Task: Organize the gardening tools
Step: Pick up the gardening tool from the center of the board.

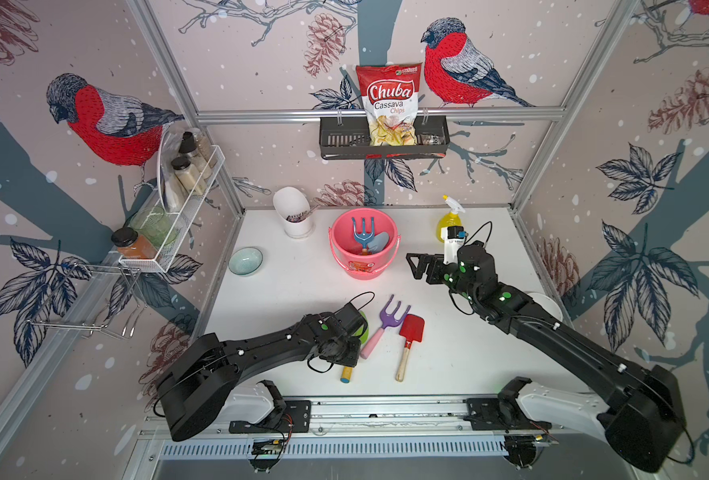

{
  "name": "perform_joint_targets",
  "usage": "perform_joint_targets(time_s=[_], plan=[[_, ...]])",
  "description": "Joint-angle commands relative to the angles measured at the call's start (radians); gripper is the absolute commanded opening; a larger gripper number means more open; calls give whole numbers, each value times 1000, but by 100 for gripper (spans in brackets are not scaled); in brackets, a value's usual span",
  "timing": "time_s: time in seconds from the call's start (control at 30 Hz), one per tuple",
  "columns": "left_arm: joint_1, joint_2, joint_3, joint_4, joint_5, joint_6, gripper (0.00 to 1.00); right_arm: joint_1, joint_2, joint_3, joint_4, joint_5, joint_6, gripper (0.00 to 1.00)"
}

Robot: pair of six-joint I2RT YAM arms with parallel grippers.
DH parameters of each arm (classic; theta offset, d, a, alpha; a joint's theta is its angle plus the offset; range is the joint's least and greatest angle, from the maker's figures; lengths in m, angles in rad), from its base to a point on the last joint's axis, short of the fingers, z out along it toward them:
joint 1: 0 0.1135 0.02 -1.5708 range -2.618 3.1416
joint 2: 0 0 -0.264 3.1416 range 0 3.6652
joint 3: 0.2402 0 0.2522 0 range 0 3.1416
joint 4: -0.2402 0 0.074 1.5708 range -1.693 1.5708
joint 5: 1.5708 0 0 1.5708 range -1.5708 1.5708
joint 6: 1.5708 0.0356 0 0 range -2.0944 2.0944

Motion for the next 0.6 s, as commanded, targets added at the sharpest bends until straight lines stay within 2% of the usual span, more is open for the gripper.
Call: perform_joint_targets(time_s=[0.0, 0.1, 0.17, 0.4, 0.57], plan=[[-5, 25, 6, 1, 13, -13, 40, -13, -10, -9, 8, -29, 18, 100], [-13, 54, 4, 9, 23, -13, 39, -26, -21, -18, 8, -35, 18, 100], [-17, 69, 7, 9, 26, -13, 33, -36, -29, -24, 7, -41, 19, 100], [-19, 45, 37, -40, -34, -22, 0, -59, -51, -47, 13, -53, 25, 100], [-19, -28, 67, -80, -115, -40, 0, -62, -53, -57, 21, -67, 30, 100]])
